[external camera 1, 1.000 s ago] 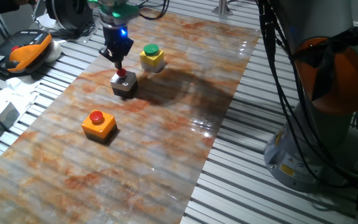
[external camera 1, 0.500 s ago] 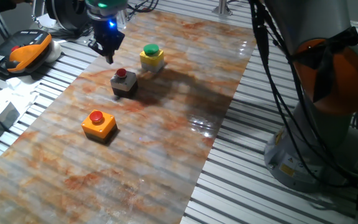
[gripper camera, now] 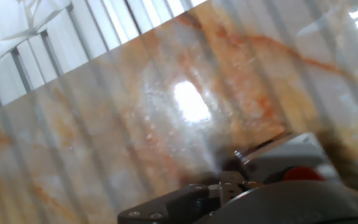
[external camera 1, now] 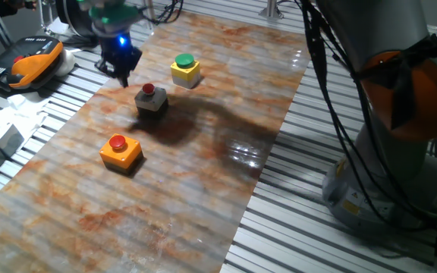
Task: Press three buttons from left to right in sequence
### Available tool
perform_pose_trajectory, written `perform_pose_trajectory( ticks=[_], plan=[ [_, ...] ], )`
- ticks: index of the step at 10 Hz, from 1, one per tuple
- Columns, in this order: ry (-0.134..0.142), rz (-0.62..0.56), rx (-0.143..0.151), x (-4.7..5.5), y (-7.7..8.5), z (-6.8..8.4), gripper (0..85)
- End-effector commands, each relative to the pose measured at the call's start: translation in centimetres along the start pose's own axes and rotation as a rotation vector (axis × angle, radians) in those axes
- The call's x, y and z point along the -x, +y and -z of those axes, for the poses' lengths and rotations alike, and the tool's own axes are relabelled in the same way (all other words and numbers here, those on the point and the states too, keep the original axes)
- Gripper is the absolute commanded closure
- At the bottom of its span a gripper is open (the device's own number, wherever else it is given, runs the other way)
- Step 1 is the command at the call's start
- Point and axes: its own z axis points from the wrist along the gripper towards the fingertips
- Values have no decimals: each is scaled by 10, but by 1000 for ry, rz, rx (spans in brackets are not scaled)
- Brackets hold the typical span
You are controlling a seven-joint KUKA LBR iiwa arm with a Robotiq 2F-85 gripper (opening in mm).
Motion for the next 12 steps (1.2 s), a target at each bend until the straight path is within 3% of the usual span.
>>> perform_pose_trajectory(
  ticks=[1,6,12],
  plan=[
    [-10,-7,-8,-6,8,-4,850],
    [-24,-26,-18,-23,25,-8,850],
    [-28,-44,-21,-42,33,-7,850]
  ],
)
